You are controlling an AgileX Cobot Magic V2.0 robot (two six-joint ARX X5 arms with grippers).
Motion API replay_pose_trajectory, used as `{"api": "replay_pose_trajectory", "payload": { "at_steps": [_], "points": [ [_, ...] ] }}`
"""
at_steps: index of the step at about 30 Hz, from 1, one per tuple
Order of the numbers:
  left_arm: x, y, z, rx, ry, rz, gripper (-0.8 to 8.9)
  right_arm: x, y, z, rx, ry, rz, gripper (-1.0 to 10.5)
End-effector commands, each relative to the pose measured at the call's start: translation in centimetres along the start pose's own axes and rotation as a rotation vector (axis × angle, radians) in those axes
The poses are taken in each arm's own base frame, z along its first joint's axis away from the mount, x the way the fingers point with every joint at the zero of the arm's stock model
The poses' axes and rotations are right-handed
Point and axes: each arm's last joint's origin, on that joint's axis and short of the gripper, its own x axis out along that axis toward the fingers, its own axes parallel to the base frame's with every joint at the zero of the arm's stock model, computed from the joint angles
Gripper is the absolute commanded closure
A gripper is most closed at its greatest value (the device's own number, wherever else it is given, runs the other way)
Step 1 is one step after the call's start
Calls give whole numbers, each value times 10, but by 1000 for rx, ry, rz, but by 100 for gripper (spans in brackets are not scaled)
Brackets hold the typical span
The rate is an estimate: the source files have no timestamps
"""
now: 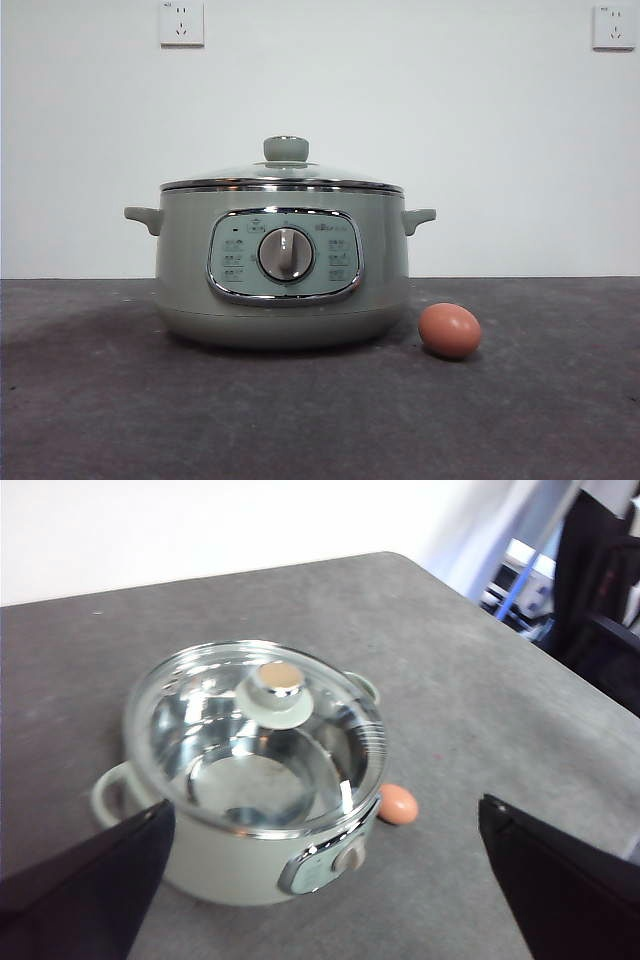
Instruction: Pick up the egg,open the lid,put the egg in the pot,close the lid
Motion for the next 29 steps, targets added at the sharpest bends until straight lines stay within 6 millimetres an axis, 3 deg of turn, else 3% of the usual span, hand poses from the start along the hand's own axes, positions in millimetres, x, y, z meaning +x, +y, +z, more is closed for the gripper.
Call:
{"api": "replay_pose_trajectory", "payload": {
  "at_steps": [1, 11, 19, 23, 29],
  "points": [
    [23, 6, 12, 16, 24, -35, 216, 2, -1, 2, 0, 2, 13, 375],
    [126, 13, 42, 119, 169, -39, 216, 8, -3, 3, 13, 30, 23, 375],
    [206, 18, 43, 185, 238, -38, 216, 10, -4, 2, 20, 46, 24, 375],
    [230, 24, 35, 205, 250, -41, 216, 10, -4, 2, 20, 46, 24, 375],
    [252, 32, 26, 210, 257, -39, 216, 16, -7, 4, 31, 71, 26, 376]
  ]
}}
